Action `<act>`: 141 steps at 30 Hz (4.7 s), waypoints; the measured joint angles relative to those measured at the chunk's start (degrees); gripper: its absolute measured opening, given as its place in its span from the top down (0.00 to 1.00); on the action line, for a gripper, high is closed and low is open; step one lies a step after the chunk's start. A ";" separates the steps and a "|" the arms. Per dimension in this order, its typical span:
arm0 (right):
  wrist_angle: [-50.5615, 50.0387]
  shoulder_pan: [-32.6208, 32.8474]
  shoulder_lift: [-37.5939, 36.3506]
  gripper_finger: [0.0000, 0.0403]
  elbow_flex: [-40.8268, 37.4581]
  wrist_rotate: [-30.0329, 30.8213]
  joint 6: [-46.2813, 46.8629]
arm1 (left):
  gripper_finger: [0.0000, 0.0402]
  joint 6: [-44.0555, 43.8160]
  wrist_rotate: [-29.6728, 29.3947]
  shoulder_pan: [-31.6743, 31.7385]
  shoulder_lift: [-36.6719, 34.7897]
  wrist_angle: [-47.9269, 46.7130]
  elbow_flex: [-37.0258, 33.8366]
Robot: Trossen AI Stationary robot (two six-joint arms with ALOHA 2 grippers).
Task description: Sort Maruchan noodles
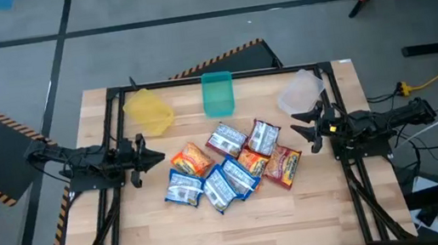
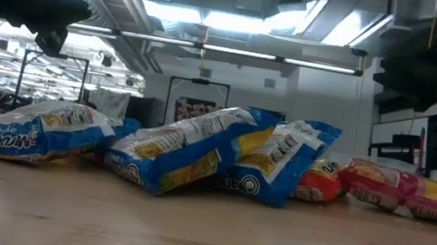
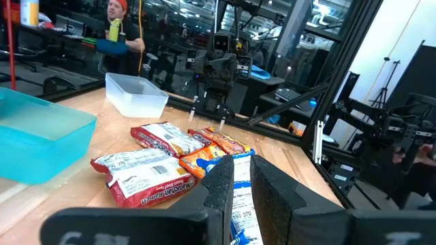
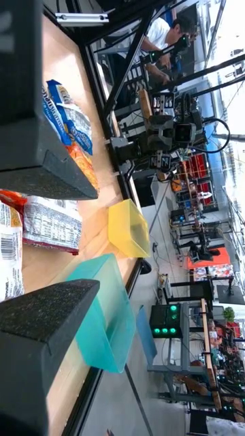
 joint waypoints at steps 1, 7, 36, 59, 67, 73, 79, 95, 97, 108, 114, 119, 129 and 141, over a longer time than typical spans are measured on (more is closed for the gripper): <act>0.20 -0.02 -0.01 0.53 -0.01 0.03 0.00 | 0.89 0.00 0.00 -0.02 -0.01 0.00 0.00; 0.46 0.00 -0.02 0.53 -0.07 -2.38 5.40 | 0.89 0.01 -0.03 -0.02 -0.02 -0.01 0.00; -20.65 0.00 22.07 0.53 9.36 -6.37 20.02 | 0.89 -9.55 -19.64 0.00 0.00 10.99 -0.01; -30.60 0.00 48.89 0.25 16.24 -24.10 33.09 | 0.89 -5.96 -21.34 0.00 0.00 9.77 -0.01; -31.75 0.00 48.90 0.16 16.26 -36.59 22.29 | 0.89 -6.02 -21.34 0.00 0.00 9.07 -0.01; -33.86 0.01 48.92 0.19 16.26 -42.56 22.57 | 0.89 -6.07 -21.34 0.00 0.00 9.05 -0.01; -37.02 0.07 48.90 0.20 16.24 -35.59 34.04 | 0.89 -6.02 -21.37 0.00 0.00 9.01 -0.01; -28.21 0.00 41.80 0.20 16.20 -26.42 53.90 | 0.89 -6.13 -21.37 -0.01 0.00 8.98 -0.01; -28.07 0.00 40.70 0.20 16.20 -22.62 57.41 | 0.89 -6.13 -21.38 0.00 0.00 8.98 -0.01; -23.65 0.00 46.43 0.20 16.13 -15.78 61.54 | 0.89 -6.02 -21.39 0.00 0.00 8.69 -0.01; -18.59 0.16 50.30 0.20 16.17 -16.70 62.20 | 0.89 -6.07 -22.28 -0.01 -0.01 6.94 -0.01; -19.16 2.81 53.87 0.20 16.17 -15.21 64.75 | 0.89 -6.42 -23.14 0.00 -0.02 6.03 -0.01; -17.00 7.31 60.09 0.24 16.17 -10.93 70.73 | 0.89 -6.46 -26.63 0.00 -0.02 6.03 -0.01; -16.10 7.15 64.39 0.81 16.26 -11.85 70.47 | 0.89 -6.46 -27.29 -0.01 -0.02 6.04 -0.01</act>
